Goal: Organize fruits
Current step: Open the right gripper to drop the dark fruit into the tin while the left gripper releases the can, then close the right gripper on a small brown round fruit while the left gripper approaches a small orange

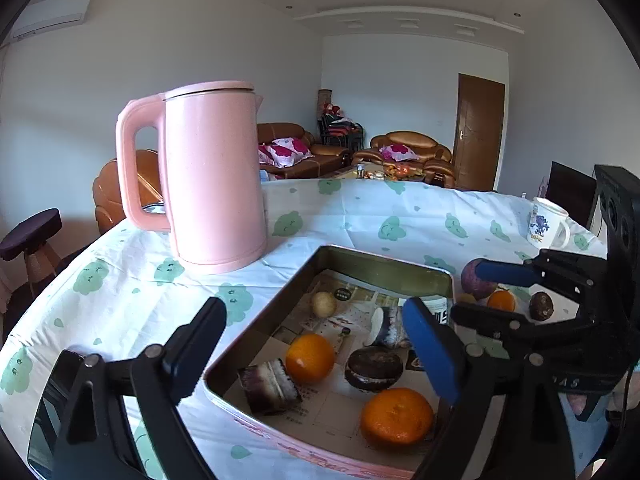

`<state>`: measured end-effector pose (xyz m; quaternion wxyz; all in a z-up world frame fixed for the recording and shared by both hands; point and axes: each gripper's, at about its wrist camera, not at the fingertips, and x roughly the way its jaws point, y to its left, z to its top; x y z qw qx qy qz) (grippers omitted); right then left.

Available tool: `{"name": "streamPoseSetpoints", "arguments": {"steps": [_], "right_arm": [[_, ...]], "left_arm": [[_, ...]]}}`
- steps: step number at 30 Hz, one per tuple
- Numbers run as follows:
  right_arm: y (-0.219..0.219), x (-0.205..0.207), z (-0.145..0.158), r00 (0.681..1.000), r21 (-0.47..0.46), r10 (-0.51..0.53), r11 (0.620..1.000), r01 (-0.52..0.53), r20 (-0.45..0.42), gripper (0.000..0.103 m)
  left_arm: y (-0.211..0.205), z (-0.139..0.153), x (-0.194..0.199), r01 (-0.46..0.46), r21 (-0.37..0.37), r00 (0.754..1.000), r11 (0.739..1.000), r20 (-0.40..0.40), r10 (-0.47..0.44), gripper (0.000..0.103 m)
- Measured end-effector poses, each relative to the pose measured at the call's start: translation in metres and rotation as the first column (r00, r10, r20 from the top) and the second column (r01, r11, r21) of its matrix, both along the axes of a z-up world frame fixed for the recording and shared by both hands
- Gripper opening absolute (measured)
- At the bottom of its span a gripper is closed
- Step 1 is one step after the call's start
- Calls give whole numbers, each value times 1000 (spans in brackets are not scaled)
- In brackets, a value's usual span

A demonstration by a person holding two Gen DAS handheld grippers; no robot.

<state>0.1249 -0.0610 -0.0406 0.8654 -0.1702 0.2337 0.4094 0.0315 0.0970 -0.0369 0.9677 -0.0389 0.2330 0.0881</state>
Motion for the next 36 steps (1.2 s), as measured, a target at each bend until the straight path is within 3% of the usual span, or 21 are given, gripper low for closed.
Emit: {"name": "streamPoseSetpoints", "arguments": {"steps": [5, 10, 13, 17, 29, 33, 36], "right_arm": [[-24, 23, -6, 996, -39, -92, 995, 92, 5, 53], [-26, 32, -15, 994, -95, -111, 989, 111, 12, 53], [-21, 34, -20, 995, -125, -98, 987, 98, 11, 40], [-10, 35, -27, 998, -173, -67, 983, 66, 3, 37], [19, 44, -50, 995, -402, -85, 910, 100, 56, 35], [19, 46, -50, 995, -405, -89, 909, 96, 36, 31], [18, 41, -48, 991, -384, -102, 914, 129, 90, 30]], "left_arm": [[-12, -2, 5, 18, 14, 1000, 1000, -10, -17, 93], [-18, -3, 9, 25, 18, 1000, 1000, -15, -25, 95], [-18, -3, 9, 24, 21, 1000, 999, -14, -24, 97], [-16, -3, 9, 20, 16, 1000, 1000, -14, -20, 97], [-9, -1, 7, 17, -1, 1000, 1000, 0, -17, 98], [-10, 0, 7, 20, 2, 1000, 1000, 2, -20, 98], [-11, 3, 5, 23, 1, 1000, 1000, 8, -23, 99]]}}
